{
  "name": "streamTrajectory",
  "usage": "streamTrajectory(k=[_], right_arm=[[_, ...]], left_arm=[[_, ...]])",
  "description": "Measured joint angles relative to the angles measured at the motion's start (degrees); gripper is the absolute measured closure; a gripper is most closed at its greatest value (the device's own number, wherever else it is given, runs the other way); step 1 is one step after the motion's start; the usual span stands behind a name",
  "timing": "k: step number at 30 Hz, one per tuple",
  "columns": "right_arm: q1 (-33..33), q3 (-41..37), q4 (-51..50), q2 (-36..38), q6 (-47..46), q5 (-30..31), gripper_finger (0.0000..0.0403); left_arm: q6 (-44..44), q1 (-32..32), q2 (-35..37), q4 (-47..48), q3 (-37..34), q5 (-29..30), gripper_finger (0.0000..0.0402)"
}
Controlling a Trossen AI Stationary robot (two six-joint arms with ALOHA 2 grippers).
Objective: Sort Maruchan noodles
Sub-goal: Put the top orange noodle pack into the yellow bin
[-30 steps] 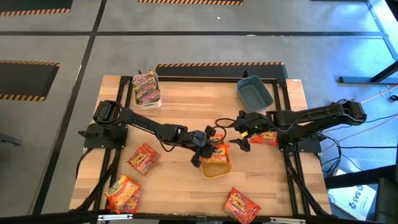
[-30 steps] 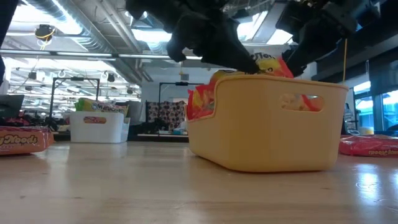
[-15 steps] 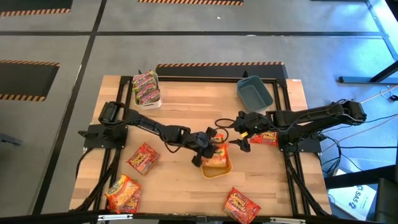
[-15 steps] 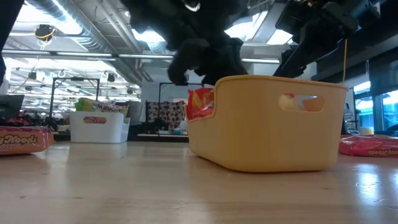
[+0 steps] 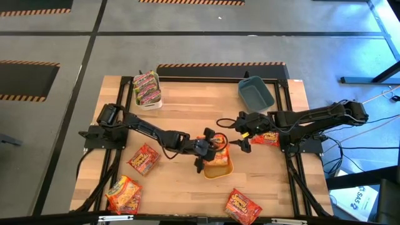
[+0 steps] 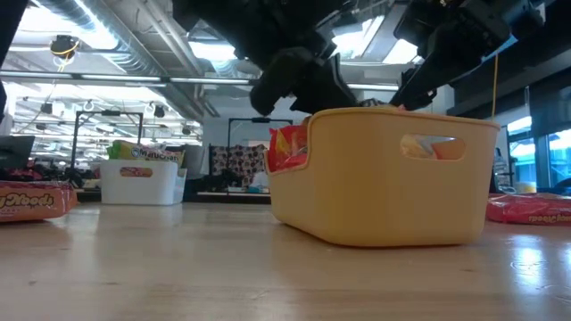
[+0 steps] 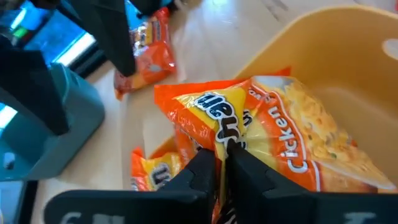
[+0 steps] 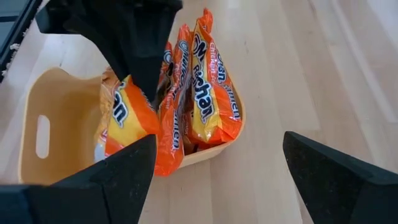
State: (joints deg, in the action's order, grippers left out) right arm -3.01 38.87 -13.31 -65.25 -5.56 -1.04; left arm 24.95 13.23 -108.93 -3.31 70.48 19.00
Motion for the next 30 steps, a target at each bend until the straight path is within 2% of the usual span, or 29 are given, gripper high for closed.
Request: streamTrajectory(k=[3,6,10,14,17,20,23,30], right_arm=[[0.0,0.0,0.0,0.0,0.0,0.0,0.0071],[0.0,0.0,0.1,0.0,0.2,-0.1,0.0071],[-0.1,0.6,0.2,0.7,-1.2,-1.6,0.0071],[-3.8,1.2,0.5,1.9,-3.5,-2.0,0.0071],[-9.0,1.1,4.3,1.7,-4.7,-0.8,0.0084],[-14.5,0.8,6.7,-1.2,-4.2,2.8,0.0122],[-18.2,0.8,9.3,-5.8,-1.4,7.9,0.0182],[-19.8,0.9,17.6,-17.4,8.0,13.1,0.0343]], left_arm=[[2.3,0.0,0.0,-1.3,0.0,0.0,0.0363],[2.6,0.1,0.0,-1.7,0.0,0.7,0.0377],[2.9,0.1,0.0,-1.8,0.0,5.7,0.0396],[2.8,0.4,0.0,-1.8,0.0,7.1,0.0396],[2.8,0.5,0.0,-2.0,0.0,7.2,0.0398],[2.8,0.4,0.0,-3.5,0.0,7.6,0.0394],[2.8,0.4,0.0,-4.0,0.0,7.5,0.0392],[2.7,0.4,0.0,-4.5,0.0,7.4,0.0398]])
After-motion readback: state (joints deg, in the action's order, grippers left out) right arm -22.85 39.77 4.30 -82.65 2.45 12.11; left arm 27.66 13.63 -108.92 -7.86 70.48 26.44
